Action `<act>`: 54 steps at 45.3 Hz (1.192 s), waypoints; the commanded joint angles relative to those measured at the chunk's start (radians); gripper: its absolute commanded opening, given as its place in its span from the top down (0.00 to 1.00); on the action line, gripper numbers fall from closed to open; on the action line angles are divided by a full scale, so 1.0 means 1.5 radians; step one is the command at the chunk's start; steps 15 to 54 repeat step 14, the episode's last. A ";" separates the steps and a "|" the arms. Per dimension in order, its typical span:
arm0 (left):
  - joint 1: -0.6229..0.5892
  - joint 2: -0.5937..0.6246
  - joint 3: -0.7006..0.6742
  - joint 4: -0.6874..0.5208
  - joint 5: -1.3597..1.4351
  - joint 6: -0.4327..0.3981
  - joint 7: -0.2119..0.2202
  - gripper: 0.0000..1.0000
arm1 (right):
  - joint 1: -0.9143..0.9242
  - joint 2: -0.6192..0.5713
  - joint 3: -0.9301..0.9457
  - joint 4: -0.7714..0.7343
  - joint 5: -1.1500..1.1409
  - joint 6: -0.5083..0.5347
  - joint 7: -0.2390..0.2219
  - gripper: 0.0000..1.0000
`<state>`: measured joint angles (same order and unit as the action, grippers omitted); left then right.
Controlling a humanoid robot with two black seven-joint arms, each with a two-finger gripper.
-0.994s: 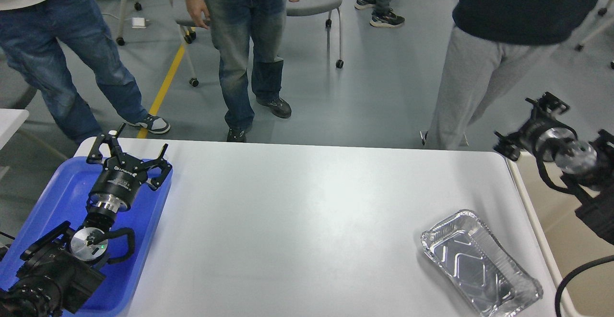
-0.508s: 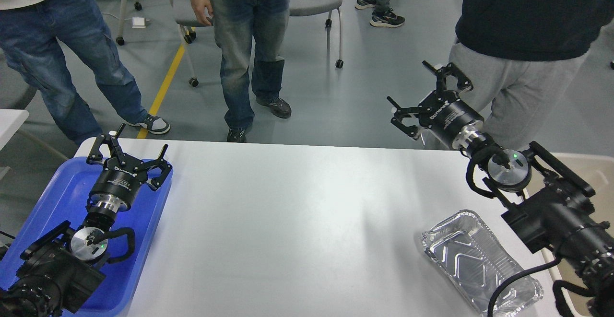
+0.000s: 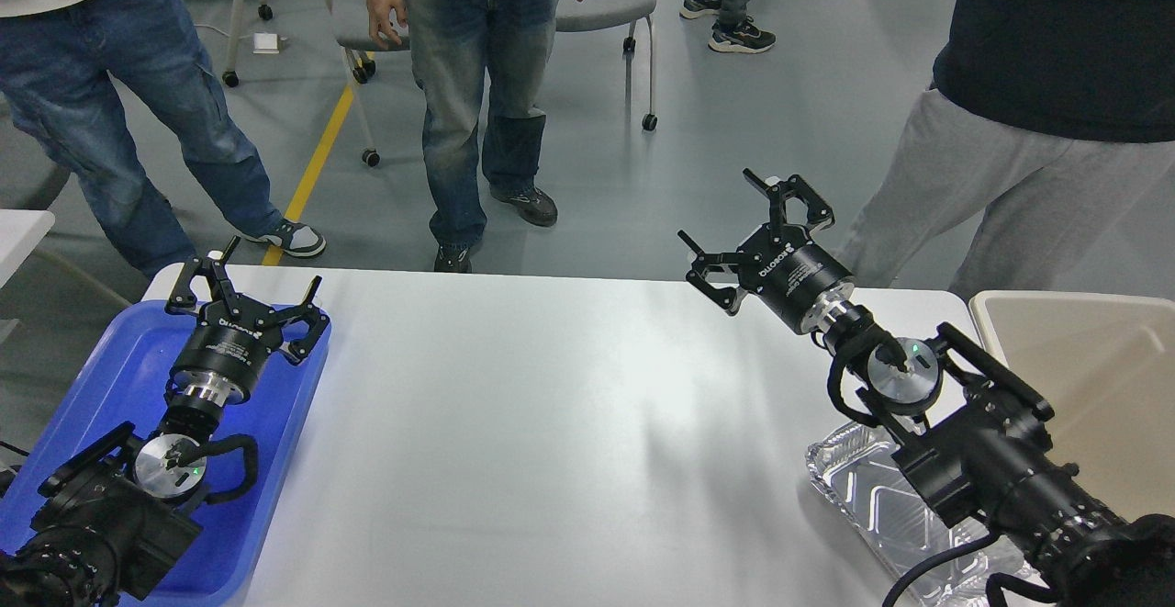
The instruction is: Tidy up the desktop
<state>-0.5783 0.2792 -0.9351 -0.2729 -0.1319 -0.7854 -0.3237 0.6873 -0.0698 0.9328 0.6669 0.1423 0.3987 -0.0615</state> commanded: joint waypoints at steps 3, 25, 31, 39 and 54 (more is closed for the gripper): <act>0.000 0.000 0.000 0.000 0.000 0.000 0.000 0.00 | -0.020 0.025 -0.001 -0.020 -0.001 0.013 0.001 0.00; 0.000 0.000 0.000 0.000 0.000 0.000 0.000 0.00 | -0.024 0.025 -0.002 -0.055 -0.001 0.016 0.001 0.00; 0.000 0.000 0.000 0.000 0.000 0.000 0.000 0.00 | -0.024 0.025 -0.002 -0.055 -0.001 0.016 0.001 0.00; 0.000 0.000 0.000 0.000 0.000 0.000 0.000 0.00 | -0.024 0.025 -0.002 -0.055 -0.001 0.016 0.001 0.00; 0.000 0.000 0.000 0.000 0.000 0.000 0.000 0.00 | -0.024 0.025 -0.002 -0.055 -0.001 0.016 0.001 0.00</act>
